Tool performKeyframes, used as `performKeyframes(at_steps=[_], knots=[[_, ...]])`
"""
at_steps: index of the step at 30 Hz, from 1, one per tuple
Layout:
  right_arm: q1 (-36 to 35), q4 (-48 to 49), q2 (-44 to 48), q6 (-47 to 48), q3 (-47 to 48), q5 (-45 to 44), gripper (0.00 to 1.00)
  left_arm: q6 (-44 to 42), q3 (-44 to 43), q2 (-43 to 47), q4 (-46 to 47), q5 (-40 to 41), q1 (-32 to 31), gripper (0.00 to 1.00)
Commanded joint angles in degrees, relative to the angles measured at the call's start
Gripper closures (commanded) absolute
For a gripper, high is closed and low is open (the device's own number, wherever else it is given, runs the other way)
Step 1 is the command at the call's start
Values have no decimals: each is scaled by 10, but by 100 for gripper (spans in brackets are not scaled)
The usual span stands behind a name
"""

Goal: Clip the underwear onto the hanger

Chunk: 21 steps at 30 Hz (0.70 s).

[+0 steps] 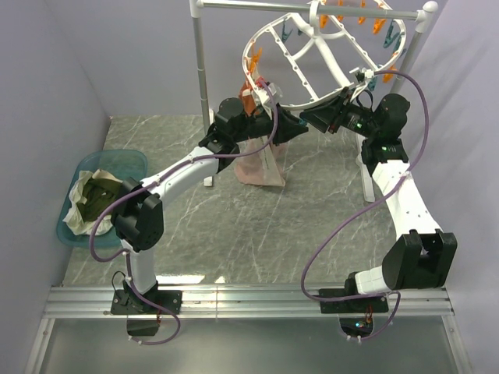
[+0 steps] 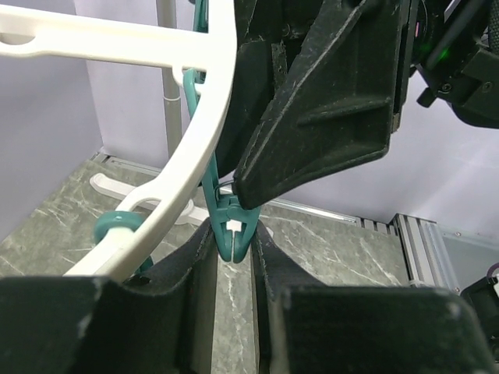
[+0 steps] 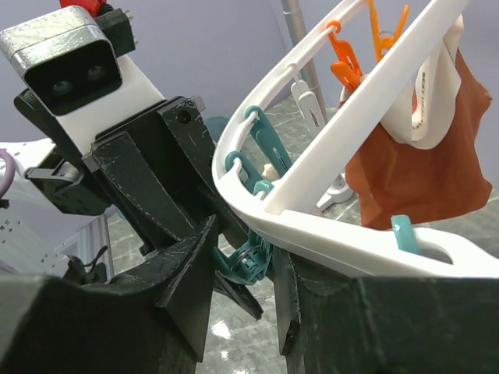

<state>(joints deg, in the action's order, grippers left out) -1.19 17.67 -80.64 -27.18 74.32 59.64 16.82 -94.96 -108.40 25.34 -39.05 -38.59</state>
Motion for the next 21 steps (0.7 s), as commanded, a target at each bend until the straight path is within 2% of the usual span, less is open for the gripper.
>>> performKeyframes(at_steps=[1, 2, 6, 8, 14, 21], knots=[[-4, -1, -7, 5, 34, -2, 87, 6, -21, 5, 12, -20, 0, 77], [-4, -4, -8, 6, 35, -1, 88, 4, -18, 6, 12, -15, 1, 63], [-4, -16, -8, 10, 39, -5, 97, -9, -1, 20, 7, -5, 5, 47], [-4, -23, -8, 12, 42, -6, 100, -19, 14, 34, 5, 0, 7, 43], [-6, -43, -7, 22, 46, -15, 100, -46, 45, 62, 5, 49, 7, 38], [-16, -53, 0, 42, 42, -34, 100, -45, 7, 43, -12, 68, 3, 38]])
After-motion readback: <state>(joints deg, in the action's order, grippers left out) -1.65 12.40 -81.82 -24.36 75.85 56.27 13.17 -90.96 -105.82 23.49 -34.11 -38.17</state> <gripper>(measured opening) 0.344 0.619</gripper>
